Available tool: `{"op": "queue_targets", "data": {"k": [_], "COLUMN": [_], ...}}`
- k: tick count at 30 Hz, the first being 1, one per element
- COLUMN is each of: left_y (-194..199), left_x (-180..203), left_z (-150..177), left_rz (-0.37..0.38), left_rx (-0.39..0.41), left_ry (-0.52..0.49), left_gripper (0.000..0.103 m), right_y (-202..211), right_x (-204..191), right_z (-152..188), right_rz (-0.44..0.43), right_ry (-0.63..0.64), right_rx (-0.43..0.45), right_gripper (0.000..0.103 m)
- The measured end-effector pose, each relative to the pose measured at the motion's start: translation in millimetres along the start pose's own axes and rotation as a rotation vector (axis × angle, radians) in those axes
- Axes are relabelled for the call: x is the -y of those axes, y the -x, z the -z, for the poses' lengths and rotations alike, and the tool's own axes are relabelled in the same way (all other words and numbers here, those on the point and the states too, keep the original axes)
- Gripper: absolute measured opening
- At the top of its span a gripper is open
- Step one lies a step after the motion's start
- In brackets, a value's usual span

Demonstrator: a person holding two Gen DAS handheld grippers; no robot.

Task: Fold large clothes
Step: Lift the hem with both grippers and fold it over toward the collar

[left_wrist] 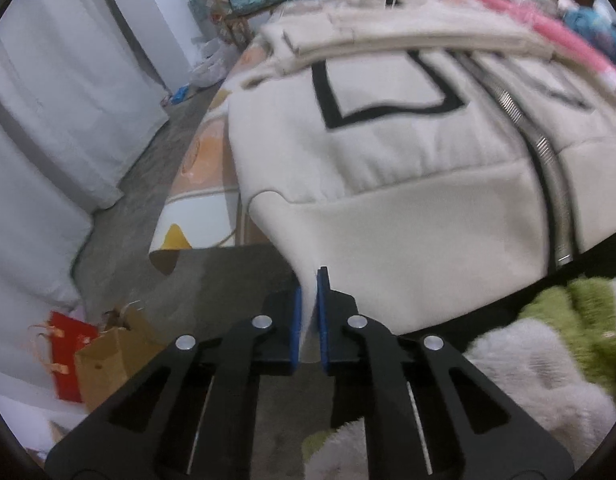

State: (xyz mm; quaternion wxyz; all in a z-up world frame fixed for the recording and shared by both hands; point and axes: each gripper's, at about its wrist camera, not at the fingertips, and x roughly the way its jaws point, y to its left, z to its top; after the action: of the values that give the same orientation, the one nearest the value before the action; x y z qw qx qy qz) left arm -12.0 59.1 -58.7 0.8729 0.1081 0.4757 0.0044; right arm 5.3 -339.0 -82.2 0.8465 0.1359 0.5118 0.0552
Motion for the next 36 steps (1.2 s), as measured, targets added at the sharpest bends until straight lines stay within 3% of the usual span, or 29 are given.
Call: {"op": "queue_targets", "data": {"k": [8, 14, 20, 26, 29, 34, 36], "left_y": [30.3, 19.2, -19.4, -61.4, -87.6, -109.7, -108.6], "left_x": [-46.8, -75.4, -98.6, -106.8, -105.6, -108.7, -112.2], "left_z": [-25.8, -53.2, -91.0, -132.4, -144.6, -140.2, -137.2], "left_rz": [0.405, 0.538, 0.555, 0.494, 0.467, 0.489, 0.509], "left_rx": [0.102, 0.136, 0.15, 0.086, 0.057, 0.037, 0.054], "left_ry": [0.277, 0.458, 0.611, 0.656, 0.684, 0.731, 0.736], "left_gripper": [0.005, 0.005, 0.005, 0.005, 0.007, 0.009, 0.01], "right_y": [46.9, 43.4, 23.0, -11.4, -40.3, -61.2, -55.8], "right_x": [-4.3, 1.7, 16.9, 26.9, 34.9, 54.0, 61.1], "right_z": [-28.9, -69.3, -119.2, -164.9, -179.1, -185.0, -183.6], "right_rz": [-0.113, -0.264, -0.312, -0.343, -0.337, -0.245, -0.236], "right_ry": [0.003, -0.104, -0.224, -0.281, -0.313, -0.366, -0.374], "right_rx": [0.154, 0.213, 0.269, 0.278, 0.243, 0.238, 0.263], "right_gripper": [0.006, 0.006, 0.006, 0.006, 0.007, 0.013, 0.026]}}
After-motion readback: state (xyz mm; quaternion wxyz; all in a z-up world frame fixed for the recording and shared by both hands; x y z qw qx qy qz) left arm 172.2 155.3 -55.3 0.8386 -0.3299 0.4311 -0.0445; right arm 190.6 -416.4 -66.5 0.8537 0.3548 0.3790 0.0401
